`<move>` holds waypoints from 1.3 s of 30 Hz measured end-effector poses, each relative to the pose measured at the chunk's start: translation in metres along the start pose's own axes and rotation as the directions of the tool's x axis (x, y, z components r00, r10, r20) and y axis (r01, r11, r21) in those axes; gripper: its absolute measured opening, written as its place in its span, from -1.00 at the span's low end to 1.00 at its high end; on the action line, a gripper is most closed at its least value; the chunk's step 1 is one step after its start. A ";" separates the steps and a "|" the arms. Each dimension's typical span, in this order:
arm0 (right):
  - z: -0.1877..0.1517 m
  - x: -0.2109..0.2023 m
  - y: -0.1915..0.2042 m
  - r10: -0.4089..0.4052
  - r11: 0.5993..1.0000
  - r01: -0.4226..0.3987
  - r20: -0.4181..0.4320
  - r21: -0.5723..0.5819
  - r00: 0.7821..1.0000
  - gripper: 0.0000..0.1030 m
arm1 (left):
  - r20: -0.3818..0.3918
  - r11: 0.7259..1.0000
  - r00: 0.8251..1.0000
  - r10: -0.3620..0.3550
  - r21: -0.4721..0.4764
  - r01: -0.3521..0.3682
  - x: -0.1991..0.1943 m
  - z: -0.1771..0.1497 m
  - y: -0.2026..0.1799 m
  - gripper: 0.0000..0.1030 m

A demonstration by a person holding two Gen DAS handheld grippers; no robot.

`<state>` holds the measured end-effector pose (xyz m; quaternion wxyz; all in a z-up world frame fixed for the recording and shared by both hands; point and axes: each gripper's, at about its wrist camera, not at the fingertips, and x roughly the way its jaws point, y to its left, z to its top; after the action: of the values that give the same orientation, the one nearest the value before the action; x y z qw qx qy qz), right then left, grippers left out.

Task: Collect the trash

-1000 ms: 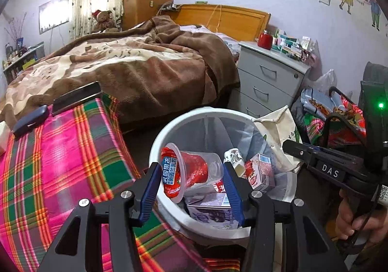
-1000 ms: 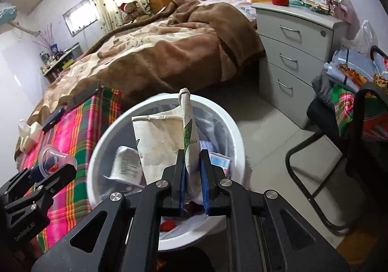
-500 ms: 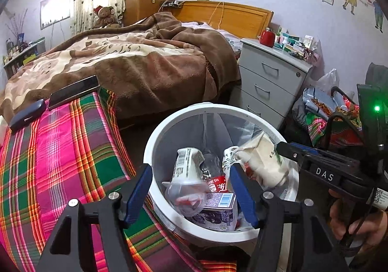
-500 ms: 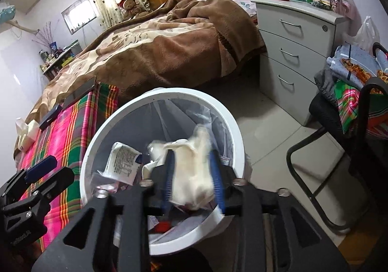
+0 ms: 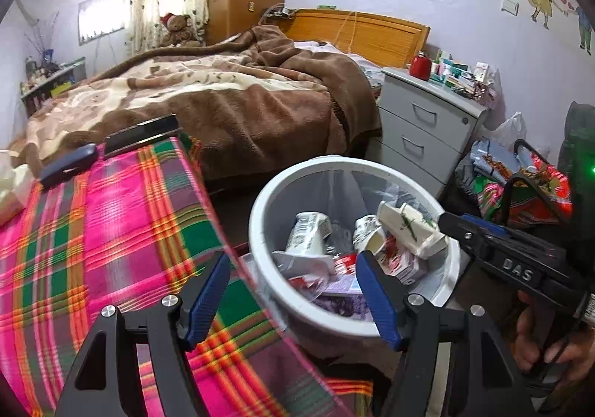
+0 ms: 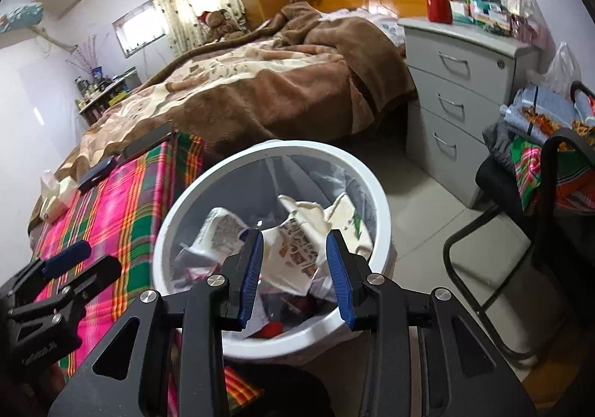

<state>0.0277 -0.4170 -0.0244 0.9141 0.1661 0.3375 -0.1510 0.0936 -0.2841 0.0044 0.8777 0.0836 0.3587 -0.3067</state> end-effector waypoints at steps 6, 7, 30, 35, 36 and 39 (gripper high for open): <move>-0.014 -0.024 0.012 0.024 1.000 -0.023 0.070 -0.019 0.997 -0.18 | 0.052 0.999 0.997 0.049 -0.005 -0.049 -0.031 -0.021 0.005 0.35; -0.017 -0.027 0.014 0.033 0.999 -0.031 0.082 -0.023 0.996 -0.13 | 0.057 0.998 0.997 0.056 -0.004 -0.056 -0.036 -0.025 0.006 0.35; -0.070 -0.052 0.067 0.096 0.987 -0.076 0.141 -0.139 0.985 -0.04 | 0.129 0.968 0.962 0.241 -0.110 -0.227 -0.111 -0.097 0.036 0.35; -0.074 -0.053 0.073 0.107 0.984 -0.085 0.138 -0.155 0.985 -0.04 | 0.135 0.961 0.957 0.259 -0.138 -0.240 -0.120 -0.104 0.042 0.35; -0.074 -0.053 0.073 0.107 0.984 -0.085 0.136 -0.156 0.985 -0.04 | 0.135 0.960 0.956 0.261 -0.144 -0.241 -0.121 -0.106 0.043 0.35; -0.076 -0.053 0.073 0.105 0.985 -0.085 0.134 -0.148 0.985 -0.04 | 0.138 0.958 0.954 0.265 -0.151 -0.245 -0.124 -0.107 0.045 0.35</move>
<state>-0.0258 -0.3123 -0.0284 0.9513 0.1056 0.2736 -0.0944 -0.0097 -0.1499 0.0074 0.9390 0.0467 0.2943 -0.1719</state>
